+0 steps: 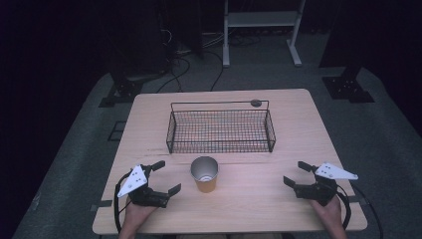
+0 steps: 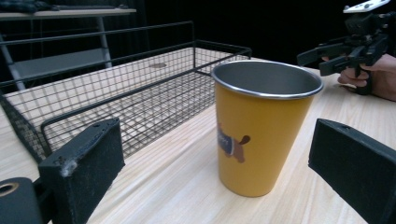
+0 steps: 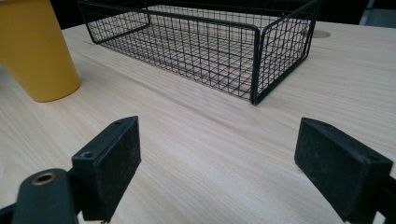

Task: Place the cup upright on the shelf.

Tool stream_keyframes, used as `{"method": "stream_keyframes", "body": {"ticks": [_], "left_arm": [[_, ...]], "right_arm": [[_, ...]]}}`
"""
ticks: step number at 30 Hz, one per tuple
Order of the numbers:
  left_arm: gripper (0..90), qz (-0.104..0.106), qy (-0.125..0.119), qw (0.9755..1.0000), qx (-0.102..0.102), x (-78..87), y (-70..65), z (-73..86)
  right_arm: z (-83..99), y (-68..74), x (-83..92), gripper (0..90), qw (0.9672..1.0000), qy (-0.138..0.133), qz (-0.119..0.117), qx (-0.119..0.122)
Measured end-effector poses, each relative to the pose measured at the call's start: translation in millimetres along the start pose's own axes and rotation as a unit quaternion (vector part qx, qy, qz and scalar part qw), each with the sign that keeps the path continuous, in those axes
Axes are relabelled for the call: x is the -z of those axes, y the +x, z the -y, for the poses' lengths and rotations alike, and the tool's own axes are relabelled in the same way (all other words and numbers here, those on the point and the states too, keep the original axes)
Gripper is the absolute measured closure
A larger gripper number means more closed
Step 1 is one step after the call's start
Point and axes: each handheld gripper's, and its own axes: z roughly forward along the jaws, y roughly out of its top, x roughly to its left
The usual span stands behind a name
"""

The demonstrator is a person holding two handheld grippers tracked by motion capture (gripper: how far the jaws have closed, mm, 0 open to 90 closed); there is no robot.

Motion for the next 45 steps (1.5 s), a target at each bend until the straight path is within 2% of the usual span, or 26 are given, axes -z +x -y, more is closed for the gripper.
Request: {"method": "stream_keyframes", "body": {"ticks": [9, 21, 24, 33, 34, 45], "left_arm": [[2.2, 0.028, 0.014, 0.9995, -0.003, -12.9, -7.6, -4.6], [2.2, 0.041, 0.014, 0.9990, -0.008, -26.8, -14.0, -6.5], [2.2, 0.047, 0.022, 0.9985, -0.017, -33.1, -18.4, -8.0], [2.2, 0.059, 0.036, 0.9974, -0.021, -43.8, -22.4, -10.6], [2.2, 0.065, 0.042, 0.9969, -0.019, -47.5, -23.3, -11.0], [2.2, 0.064, 0.053, 0.9964, -0.018, -60.8, -23.1, -11.2]], "right_arm": [[0.1, -0.1, -0.1, 13.5, 1.0000, 0.000, 0.000, -0.001], [0.0, -0.9, 0.2, 13.5, 1.0000, -0.001, 0.000, -0.003], [0.0, -1.0, 0.3, 13.4, 1.0000, -0.002, 0.000, -0.003], [0.0, -0.9, 0.3, 13.4, 1.0000, -0.003, -0.001, -0.003], [0.0, -0.9, 0.3, 13.4, 1.0000, -0.003, 0.000, -0.003], [0.0, -0.7, 0.2, 13.4, 1.0000, -0.003, -0.002, -0.003]]}}
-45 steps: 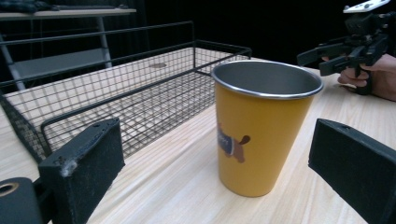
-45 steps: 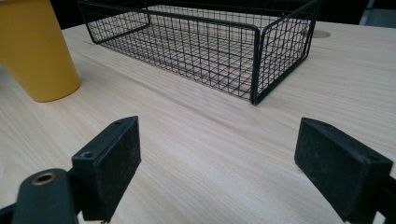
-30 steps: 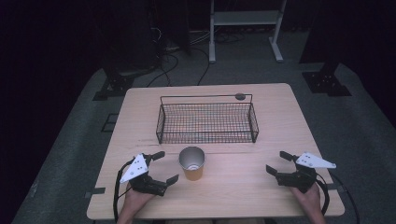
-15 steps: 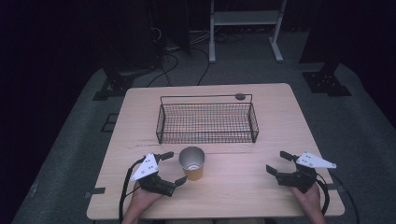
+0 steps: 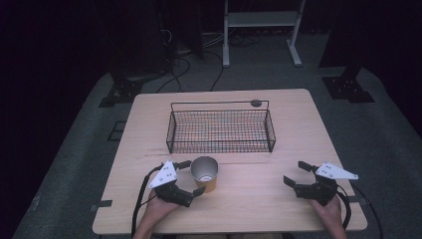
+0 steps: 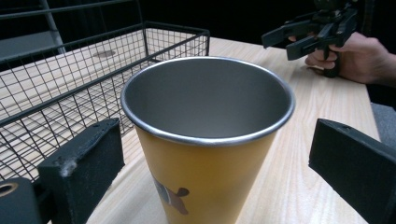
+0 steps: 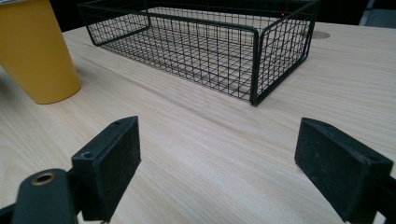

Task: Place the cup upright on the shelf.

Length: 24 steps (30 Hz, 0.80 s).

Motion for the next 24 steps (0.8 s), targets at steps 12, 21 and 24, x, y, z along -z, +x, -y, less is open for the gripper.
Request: {"method": "stream_keyframes", "body": {"ticks": [12, 21, 24], "left_arm": [[2.2, 0.006, 0.023, 0.9997, 0.006, -20.3, 3.5, -3.5], [3.0, 0.019, 0.034, 0.9992, 0.013, -33.2, 5.8, -8.7], [7.7, 0.020, 0.032, 0.9993, 0.009, -32.7, 5.4, -9.0]], "right_arm": [[0.0, 0.3, 0.0, 13.4, 1.0000, 0.000, -0.001, 0.001], [-0.1, 0.3, 0.1, 13.4, 1.0000, -0.001, -0.002, 0.001], [0.0, 0.3, 0.1, 13.4, 1.0000, -0.001, -0.002, 0.001]]}}
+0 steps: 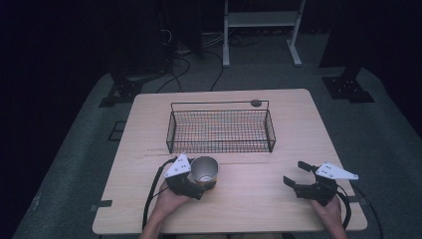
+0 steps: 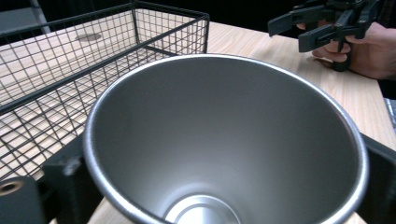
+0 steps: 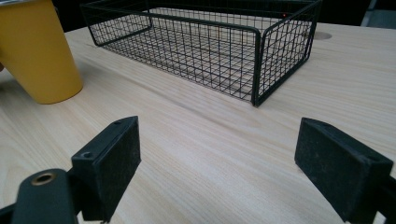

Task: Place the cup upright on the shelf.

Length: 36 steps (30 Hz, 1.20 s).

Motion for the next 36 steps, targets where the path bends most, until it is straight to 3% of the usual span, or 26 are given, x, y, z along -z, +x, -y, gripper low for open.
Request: {"method": "stream_keyframes", "body": {"ticks": [8, 14, 26, 36], "left_arm": [[12.0, 0.002, -0.003, 1.0000, 0.006, 1.8, 2.2, -1.2], [12.2, 0.007, -0.025, 0.9995, 0.020, 4.6, 5.4, -4.6], [12.2, 0.020, -0.039, 0.9990, 0.006, 2.3, 8.5, -33.4], [12.2, 0.025, -0.041, 0.9989, 0.006, -5.2, 20.9, -54.0]], "right_arm": [[0.0, 0.0, 0.0, 13.4, 1.0000, 0.000, 0.000, 0.000], [-0.1, -0.1, 0.0, 13.4, 1.0000, 0.000, 0.001, 0.000], [0.0, -0.4, 0.3, 13.4, 1.0000, -0.001, 0.000, -0.002], [0.1, -0.8, 0.5, 13.4, 1.0000, -0.002, -0.001, -0.004]]}}
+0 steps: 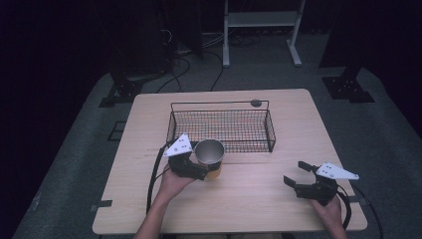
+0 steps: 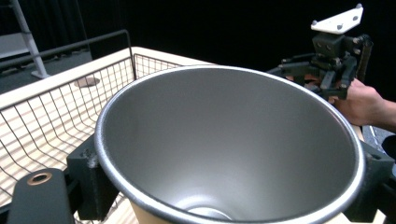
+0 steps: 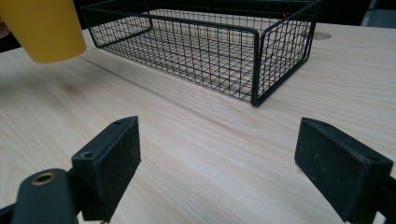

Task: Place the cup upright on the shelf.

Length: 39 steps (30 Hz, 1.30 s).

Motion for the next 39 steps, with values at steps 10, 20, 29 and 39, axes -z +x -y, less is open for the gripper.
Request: {"method": "stream_keyframes", "body": {"ticks": [10, 20, 29, 39], "left_arm": [[12.2, 0.002, -0.019, 0.9998, 0.011, -3.2, 20.4, -21.5], [12.2, -0.003, -0.012, 0.9999, 0.009, -10.7, 38.4, -38.9], [12.3, -0.007, -0.012, 0.9999, 0.002, -20.5, 51.0, -58.2], [12.3, -0.003, -0.014, 0.9998, 0.013, -28.9, 69.6, -69.1]], "right_arm": [[0.2, -0.6, 0.3, 13.4, 1.0000, -0.002, -0.001, -0.002], [0.2, -1.3, 0.9, 13.4, 1.0000, -0.005, -0.002, -0.006], [0.3, -1.2, 0.9, 13.5, 1.0000, -0.005, -0.002, -0.004], [0.3, -0.9, 0.8, 13.5, 1.0000, -0.004, -0.004, -0.002]]}}
